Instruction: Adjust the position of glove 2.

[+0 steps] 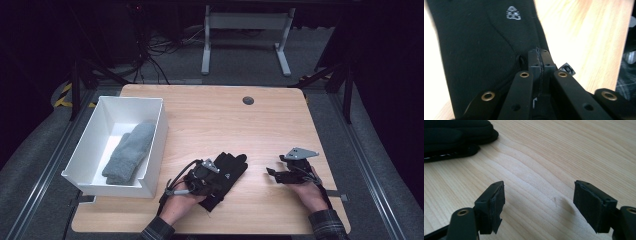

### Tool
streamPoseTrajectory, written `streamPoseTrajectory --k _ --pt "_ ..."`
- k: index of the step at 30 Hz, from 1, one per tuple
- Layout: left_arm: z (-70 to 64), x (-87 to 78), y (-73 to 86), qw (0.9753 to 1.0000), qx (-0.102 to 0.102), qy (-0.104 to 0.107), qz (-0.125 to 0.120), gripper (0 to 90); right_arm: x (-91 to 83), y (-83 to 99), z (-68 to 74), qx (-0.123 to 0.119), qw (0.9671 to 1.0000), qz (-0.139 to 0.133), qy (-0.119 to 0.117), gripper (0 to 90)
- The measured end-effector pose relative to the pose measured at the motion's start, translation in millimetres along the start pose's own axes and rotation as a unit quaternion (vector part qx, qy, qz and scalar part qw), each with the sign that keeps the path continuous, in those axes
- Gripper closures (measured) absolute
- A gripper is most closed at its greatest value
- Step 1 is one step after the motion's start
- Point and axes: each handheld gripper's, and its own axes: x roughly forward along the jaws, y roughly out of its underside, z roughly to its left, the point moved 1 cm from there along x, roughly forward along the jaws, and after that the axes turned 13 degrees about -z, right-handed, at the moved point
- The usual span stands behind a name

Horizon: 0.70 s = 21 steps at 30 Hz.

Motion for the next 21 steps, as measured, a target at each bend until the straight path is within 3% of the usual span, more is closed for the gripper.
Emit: streamPoseTrajectory --k 4,8,11,17,21 --pt "6.6 -10.6 3.3 0.9999 -0.002 -0.016 -0.004 89.7 1.5 1.2 0.0 -0.003 1.0 0.005 0.002 24.6" --pt "7.0 -17.4 -0.2 0.9996 0.004 -0.019 -0.019 87.0 3.2 2.1 0.2 -0.008 0.9999 0.005 0.004 22.3" --pt "7.5 -21.2 -4.9 0.9991 0.011 -0.025 -0.032 76.0 3.7 2.2 0.2 -0.009 0.9999 0.004 0.007 20.9" --pt "11.0 -16.3 -16.2 0.9972 0.034 -0.052 -0.041 42.1 5.8 3.4 -0.8 0.0 1.0 -0.001 0.006 18.7" --pt "12.4 -5.7 -21.7 0.9961 0.052 -0.063 -0.033 29.5 6.0 3.4 -1.1 0.003 1.0 0.0 0.006 18.5"
